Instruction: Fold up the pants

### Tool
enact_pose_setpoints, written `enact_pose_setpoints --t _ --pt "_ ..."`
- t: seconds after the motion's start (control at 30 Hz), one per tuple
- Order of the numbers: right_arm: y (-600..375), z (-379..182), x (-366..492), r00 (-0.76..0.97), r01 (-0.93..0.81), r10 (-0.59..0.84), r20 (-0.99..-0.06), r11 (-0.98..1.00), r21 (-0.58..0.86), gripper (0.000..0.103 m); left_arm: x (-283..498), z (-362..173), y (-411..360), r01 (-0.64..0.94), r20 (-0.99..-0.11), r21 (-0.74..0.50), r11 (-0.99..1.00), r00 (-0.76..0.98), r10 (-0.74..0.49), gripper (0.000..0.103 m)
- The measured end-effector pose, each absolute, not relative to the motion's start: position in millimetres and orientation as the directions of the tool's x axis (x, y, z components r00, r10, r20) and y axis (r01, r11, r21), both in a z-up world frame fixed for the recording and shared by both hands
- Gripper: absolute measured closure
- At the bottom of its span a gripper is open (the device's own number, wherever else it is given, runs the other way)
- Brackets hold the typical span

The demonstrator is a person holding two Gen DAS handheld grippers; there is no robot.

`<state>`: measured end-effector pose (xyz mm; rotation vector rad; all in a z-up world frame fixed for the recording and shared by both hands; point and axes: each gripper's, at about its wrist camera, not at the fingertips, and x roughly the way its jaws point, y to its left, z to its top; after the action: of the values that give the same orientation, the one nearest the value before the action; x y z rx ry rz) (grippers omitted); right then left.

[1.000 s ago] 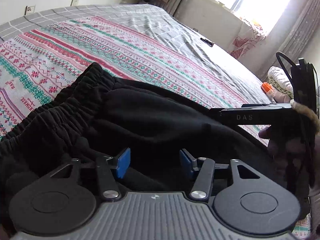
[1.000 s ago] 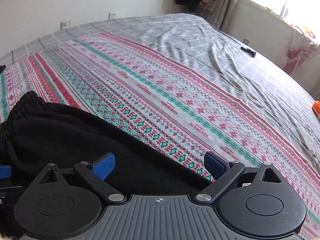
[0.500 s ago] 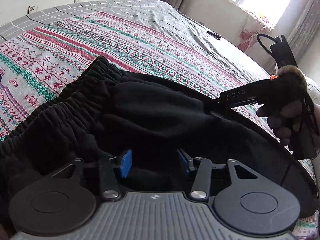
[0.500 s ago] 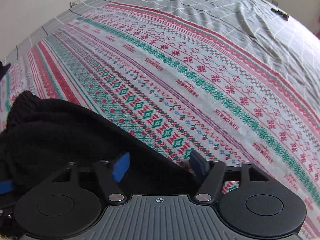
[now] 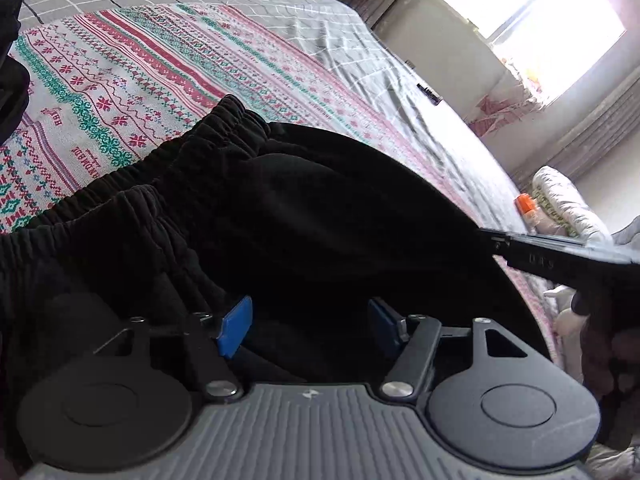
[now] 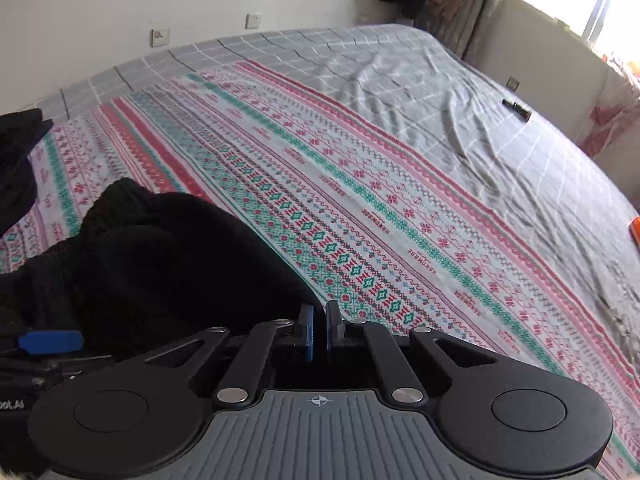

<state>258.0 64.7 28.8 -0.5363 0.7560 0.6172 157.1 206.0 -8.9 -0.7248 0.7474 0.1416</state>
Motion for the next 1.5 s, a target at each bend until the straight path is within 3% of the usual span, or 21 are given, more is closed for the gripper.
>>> enact_pose_setpoints --t 0.1,0.33,0.5,0.77,0.93,0.97,1.03,1.1,1.17,1.5 --pt "54.2 50.6 216.5 0.610 -0.657 0.315 -0.727 0.714 -0.241 0.098 137.8 5.3 201.6 -0.305 -0.585 -0.623 0.721 0.793 -0.170 0.007" --pt "26.3 63.6 127.8 0.617 -0.656 0.356 -0.702 0.725 -0.209 0.098 96.0 32.8 186.1 -0.199 -0.492 -0.615 0.763 0.853 -0.174 0.000" --pt "6.1 43.3 73.9 0.578 -0.669 0.390 -0.717 0.730 -0.142 0.098 70.8 33.8 187.2 -0.194 -0.529 -0.514 0.836 0.838 -0.130 0.000" --pt "-15.7 -15.5 9.6 0.509 -0.687 0.403 -0.760 0.723 -0.077 0.097 41.4 -3.3 218.3 -0.232 -0.615 -0.525 0.819 0.768 -0.177 0.000" --pt "-33.8 -39.1 -7.2 0.463 -0.679 0.421 -0.780 0.734 -0.007 0.091 29.1 -21.9 238.0 -0.302 -0.647 -0.569 0.765 0.738 -0.190 0.008" --pt "-39.4 -40.4 -9.7 0.442 -0.679 0.434 -0.785 0.734 0.024 0.088 27.2 -23.1 239.6 -0.309 -0.650 -0.563 0.766 0.739 -0.179 0.010" --pt "-50.8 -38.6 -18.4 0.435 -0.663 0.441 -0.785 0.747 0.052 0.072 25.0 -23.3 240.4 -0.318 -0.657 -0.545 0.776 0.736 -0.160 0.014" --pt "-64.6 -32.5 -17.9 0.466 -0.631 0.428 -0.774 0.774 0.049 0.043 23.1 -21.0 238.4 -0.314 -0.661 -0.521 0.794 0.737 -0.142 0.015" --pt "-83.3 -25.1 -11.8 0.501 -0.574 0.412 -0.761 0.816 0.064 0.032 20.6 -18.1 233.3 -0.311 -0.663 -0.492 0.813 0.739 -0.119 0.017" --pt "-189.3 -30.4 44.3 0.631 -0.197 0.261 -0.731 0.965 0.175 0.032 21.1 -11.6 221.9 -0.344 -0.666 -0.437 0.831 0.745 -0.042 0.037"
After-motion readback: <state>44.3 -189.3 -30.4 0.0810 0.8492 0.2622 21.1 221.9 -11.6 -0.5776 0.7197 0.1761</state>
